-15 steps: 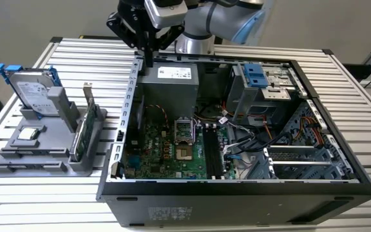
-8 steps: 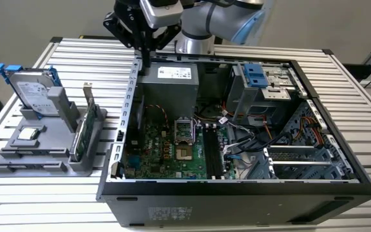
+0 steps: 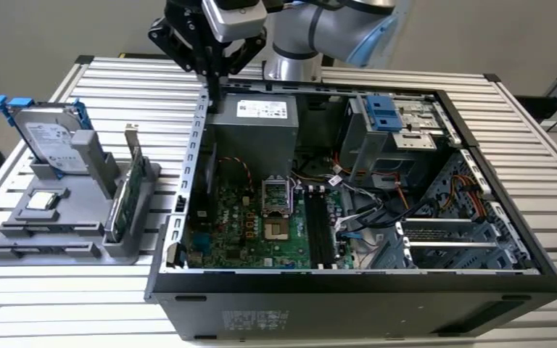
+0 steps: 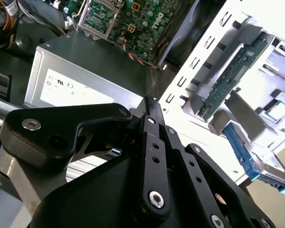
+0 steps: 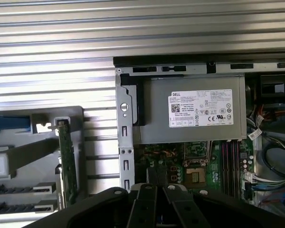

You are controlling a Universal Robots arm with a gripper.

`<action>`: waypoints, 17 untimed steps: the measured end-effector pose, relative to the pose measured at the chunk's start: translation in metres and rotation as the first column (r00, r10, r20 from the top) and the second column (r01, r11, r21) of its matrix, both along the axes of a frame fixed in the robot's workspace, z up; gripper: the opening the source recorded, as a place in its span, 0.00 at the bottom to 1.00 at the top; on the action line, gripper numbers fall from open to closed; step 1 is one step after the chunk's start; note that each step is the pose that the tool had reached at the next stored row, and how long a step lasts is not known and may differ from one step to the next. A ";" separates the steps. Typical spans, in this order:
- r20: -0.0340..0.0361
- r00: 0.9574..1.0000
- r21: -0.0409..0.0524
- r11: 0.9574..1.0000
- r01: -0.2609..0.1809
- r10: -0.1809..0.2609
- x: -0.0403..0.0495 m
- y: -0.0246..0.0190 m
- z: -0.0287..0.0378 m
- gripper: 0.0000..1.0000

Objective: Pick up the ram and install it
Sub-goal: 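Reach for the ram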

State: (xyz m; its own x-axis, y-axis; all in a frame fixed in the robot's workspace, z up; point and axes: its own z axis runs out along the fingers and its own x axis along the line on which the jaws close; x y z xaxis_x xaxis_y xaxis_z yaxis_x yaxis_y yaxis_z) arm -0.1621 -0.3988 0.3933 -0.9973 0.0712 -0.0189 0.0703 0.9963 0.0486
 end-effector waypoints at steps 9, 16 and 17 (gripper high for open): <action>0.000 1.000 0.000 1.000 0.000 0.000 -0.0086 0.0000 -0.0001 0.00; 0.000 1.000 0.000 1.000 0.000 0.000 -0.0150 0.0000 -0.0001 0.00; 0.000 1.000 0.000 1.000 0.000 0.000 -0.0158 0.0000 -0.0001 0.00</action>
